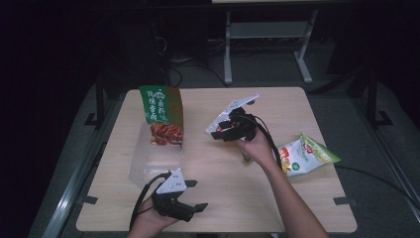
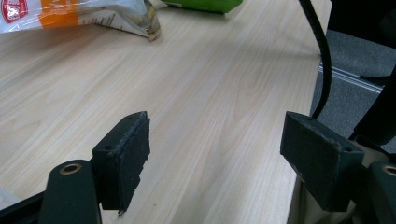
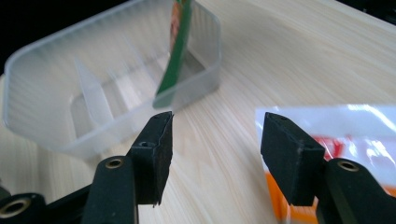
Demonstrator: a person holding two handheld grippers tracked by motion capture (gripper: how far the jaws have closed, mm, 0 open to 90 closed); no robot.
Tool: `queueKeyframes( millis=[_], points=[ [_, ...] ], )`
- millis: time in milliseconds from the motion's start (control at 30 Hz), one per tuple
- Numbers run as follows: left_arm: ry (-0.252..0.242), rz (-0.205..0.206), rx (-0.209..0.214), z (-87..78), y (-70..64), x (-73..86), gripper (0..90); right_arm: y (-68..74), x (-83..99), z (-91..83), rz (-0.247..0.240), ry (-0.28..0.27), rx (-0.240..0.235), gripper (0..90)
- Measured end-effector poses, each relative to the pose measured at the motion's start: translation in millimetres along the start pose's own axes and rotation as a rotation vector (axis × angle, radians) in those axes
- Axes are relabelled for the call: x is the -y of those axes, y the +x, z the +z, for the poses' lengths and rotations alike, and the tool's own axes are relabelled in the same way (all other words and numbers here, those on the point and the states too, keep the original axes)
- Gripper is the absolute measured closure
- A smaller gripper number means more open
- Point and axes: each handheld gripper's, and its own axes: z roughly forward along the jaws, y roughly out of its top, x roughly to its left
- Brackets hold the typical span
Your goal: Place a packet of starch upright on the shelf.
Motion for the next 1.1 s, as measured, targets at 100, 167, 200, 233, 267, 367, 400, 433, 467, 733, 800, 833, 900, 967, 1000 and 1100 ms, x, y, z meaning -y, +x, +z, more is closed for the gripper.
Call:
queueKeyframes(
  millis=[100, 167, 200, 233, 267, 367, 400, 433, 467, 733, 800, 833, 900, 967, 1000, 1100],
  points=[
    [-0.005, -0.002, 0.000, 1.1, -1.7, -0.6, 23.9, -0.2, 8.3, -4.7, 0.006, 0.016, 0.015, 42.7],
    [-0.002, 0.007, -0.001, 1.7, -1.7, -1.0, 23.9, -0.6, 12.7, -6.5, 0.003, 0.027, 0.023, 42.4],
    [-0.001, 0.007, 0.000, 1.9, -1.9, -1.1, 23.9, -0.5, 15.0, -7.8, 0.012, 0.040, 0.030, 42.2],
    [-0.001, 0.008, 0.000, 2.1, -2.0, -1.0, 23.9, -0.5, 16.9, -8.7, 0.010, 0.039, 0.038, 42.5],
    [-0.002, 0.005, 0.002, 2.4, -2.4, -0.8, 24.0, -0.7, 19.3, -9.8, 0.012, 0.037, 0.040, 42.5],
    [0.002, 0.001, 0.003, 1.9, -3.3, -0.7, 24.0, -2.2, 26.6, -12.0, 0.015, 0.058, 0.059, 42.7],
    [0.001, 0.009, 0.002, 1.8, -2.8, -0.8, 24.0, -2.6, 29.2, -12.2, 0.016, 0.067, 0.066, 42.6],
    [0.000, -0.003, 0.006, 2.0, -3.6, -0.5, 24.0, -2.7, 31.4, -11.9, 0.020, 0.090, 0.079, 42.7],
    [0.000, -0.002, 0.004, 2.0, -3.4, -0.4, 24.0, -2.7, 33.2, -12.0, 0.013, 0.096, 0.089, 43.2],
    [-0.003, -0.001, 0.005, 2.7, -2.7, 0.1, 24.1, -7.5, 49.6, -6.6, -0.019, 0.167, 0.181, 46.7],
    [-0.001, -0.002, 0.007, 3.3, -2.1, 0.5, 24.1, -10.9, 52.3, -4.3, -0.018, 0.182, 0.194, 47.3],
    [-0.001, -0.003, 0.007, 3.5, -1.7, 0.7, 24.1, -12.3, 53.2, -3.6, -0.013, 0.185, 0.199, 48.1],
    [-0.001, -0.006, 0.009, 3.5, -1.1, 1.0, 24.1, -14.1, 54.8, -1.5, -0.015, 0.190, 0.215, 48.9],
    [-0.003, -0.007, 0.013, 3.0, -0.8, 1.1, 24.1, -16.0, 56.6, 1.2, -0.013, 0.204, 0.224, 49.9],
    [-0.003, -0.008, 0.014, 2.6, -0.7, 1.1, 24.1, -17.4, 58.0, 2.7, -0.011, 0.213, 0.229, 50.4],
    [-0.002, -0.006, 0.013, 2.2, 0.1, 1.3, 24.1, -19.8, 62.3, 4.5, -0.020, 0.214, 0.260, 52.2]
  ],
)
